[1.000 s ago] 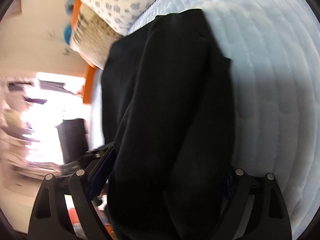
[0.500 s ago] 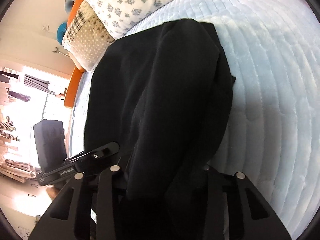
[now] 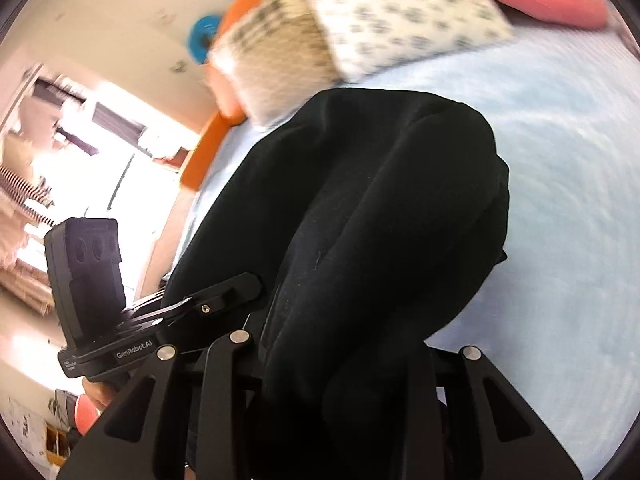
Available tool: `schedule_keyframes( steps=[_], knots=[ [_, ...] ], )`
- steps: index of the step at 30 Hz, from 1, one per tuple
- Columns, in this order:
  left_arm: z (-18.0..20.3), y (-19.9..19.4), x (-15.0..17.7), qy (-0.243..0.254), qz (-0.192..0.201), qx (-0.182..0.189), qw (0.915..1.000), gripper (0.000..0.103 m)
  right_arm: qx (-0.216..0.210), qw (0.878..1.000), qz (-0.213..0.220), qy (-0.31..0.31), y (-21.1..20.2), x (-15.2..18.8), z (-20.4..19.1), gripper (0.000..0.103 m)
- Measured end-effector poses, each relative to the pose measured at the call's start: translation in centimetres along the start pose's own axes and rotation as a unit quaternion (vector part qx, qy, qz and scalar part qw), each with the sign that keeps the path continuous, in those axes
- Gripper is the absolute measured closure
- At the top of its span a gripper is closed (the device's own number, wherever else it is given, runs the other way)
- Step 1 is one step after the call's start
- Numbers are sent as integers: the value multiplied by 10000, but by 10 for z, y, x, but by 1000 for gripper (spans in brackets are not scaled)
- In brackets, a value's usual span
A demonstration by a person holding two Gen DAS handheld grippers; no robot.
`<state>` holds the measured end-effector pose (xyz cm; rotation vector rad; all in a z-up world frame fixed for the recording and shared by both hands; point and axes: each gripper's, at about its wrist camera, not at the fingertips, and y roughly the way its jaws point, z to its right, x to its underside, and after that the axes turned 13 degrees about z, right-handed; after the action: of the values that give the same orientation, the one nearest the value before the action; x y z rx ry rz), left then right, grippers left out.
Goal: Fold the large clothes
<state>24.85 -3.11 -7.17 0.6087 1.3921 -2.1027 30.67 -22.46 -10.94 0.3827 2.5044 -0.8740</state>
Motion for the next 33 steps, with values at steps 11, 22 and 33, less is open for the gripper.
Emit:
schedule_keyframes(
  steps=[11,22,33],
  knots=[
    [-172,-170,7,-622,896,-1262,9860,74,-881,9904,-675,-819,148,25,-199,73],
    [-331,-268,78,-1482,1170,-2345,9536,74,-1486,9638,-1777,-1319,310,116,-325,73],
    [-399,-244,126,-1785,1114,-2436,9468,74,-1168,9599,-2036,-1533,382,163,-324,73]
  ],
)
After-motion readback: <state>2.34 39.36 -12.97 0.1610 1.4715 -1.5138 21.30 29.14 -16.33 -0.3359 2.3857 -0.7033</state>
